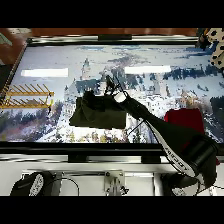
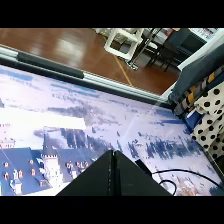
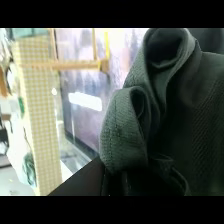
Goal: Fold the shirts.
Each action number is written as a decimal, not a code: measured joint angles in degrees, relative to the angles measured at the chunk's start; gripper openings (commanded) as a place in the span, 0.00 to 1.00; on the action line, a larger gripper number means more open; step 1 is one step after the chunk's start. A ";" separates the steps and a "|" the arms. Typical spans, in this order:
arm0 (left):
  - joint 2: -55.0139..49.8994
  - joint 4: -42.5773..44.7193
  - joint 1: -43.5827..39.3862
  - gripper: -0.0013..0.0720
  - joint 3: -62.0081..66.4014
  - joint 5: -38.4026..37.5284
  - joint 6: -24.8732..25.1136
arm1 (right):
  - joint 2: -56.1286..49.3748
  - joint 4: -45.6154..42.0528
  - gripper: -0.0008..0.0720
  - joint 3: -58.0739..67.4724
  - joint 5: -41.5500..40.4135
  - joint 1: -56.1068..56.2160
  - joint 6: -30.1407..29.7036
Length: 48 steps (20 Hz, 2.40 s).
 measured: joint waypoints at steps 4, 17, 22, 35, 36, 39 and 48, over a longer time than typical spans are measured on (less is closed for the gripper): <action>-0.02 0.15 0.00 0.06 -1.84 -0.63 -0.11 | 0.02 1.73 0.73 0.02 0.55 -0.31 -2.27; 0.00 0.15 0.00 0.06 -2.64 -1.11 -0.07 | 6.64 -44.04 0.95 -1.75 40.00 -23.06 11.93; 0.00 0.15 0.00 0.06 -2.64 -1.09 -0.04 | 2.73 -39.78 0.95 -4.59 37.73 -24.85 8.96; 0.00 0.13 0.00 0.06 -2.64 0.44 -0.04 | 0.70 -22.80 0.11 -3.21 32.72 -24.92 -10.49; 0.00 0.13 0.00 0.06 -2.64 0.46 -0.04 | 2.82 -22.80 0.11 -1.90 33.16 -25.88 -10.93; -0.11 0.13 0.00 0.06 -2.64 0.48 -0.04 | 10.12 -22.43 0.11 4.39 37.27 -30.03 -8.37; -0.17 0.13 0.00 0.06 -2.64 0.46 -0.02 | 23.34 -34.07 0.11 26.34 53.75 -45.07 8.07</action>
